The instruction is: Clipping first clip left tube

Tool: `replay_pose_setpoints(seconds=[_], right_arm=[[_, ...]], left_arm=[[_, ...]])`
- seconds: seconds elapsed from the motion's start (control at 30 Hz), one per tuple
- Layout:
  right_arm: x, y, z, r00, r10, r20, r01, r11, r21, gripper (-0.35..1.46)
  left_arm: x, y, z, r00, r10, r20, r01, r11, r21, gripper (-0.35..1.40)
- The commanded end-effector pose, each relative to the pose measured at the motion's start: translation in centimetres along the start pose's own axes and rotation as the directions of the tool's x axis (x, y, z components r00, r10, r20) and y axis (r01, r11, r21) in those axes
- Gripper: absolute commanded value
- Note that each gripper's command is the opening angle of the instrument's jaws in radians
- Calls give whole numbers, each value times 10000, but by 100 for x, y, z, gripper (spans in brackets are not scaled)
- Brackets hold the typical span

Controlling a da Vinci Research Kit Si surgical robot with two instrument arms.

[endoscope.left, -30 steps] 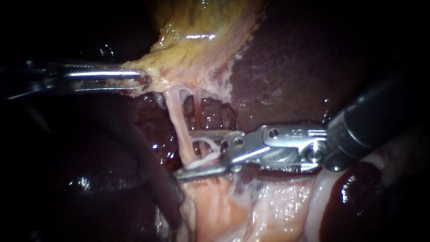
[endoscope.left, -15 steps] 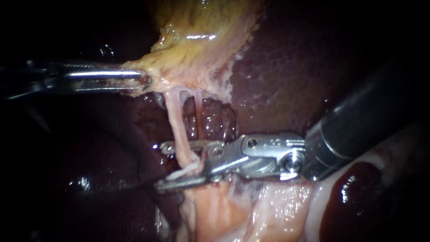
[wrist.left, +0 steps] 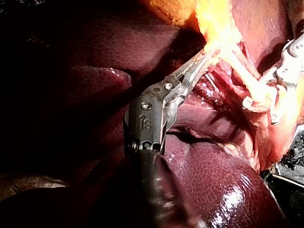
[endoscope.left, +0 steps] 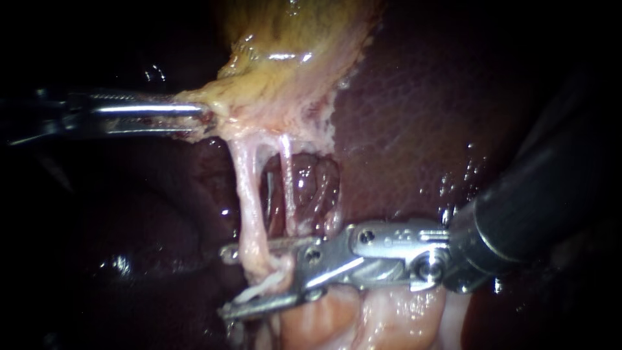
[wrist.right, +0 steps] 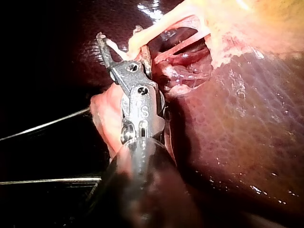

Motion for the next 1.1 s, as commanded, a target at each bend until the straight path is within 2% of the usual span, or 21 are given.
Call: replay_pose_setpoints(seconds=[0.03,0.23,0.57,1.1], right_arm=[[-2,0,-3,10000,-13,4,13,10000,-62,34],[-5,4,-10,10000,-11,-19,10,9996,-290,17],[-8,7,-18,10000,-6,-37,4,9989,-469,-35],[-9,8,-22,10000,-4,-22,4,9997,-251,-35]], left_arm=[[0,0,0,10000,1,-4,-1,10000,-4,-35],[0,0,0,10000,1,-4,-1,10000,-5,-35],[0,0,-1,10000,-1,-3,1,10000,-11,-35],[1,0,-2,10000,-4,-32,4,10000,11,-35]])
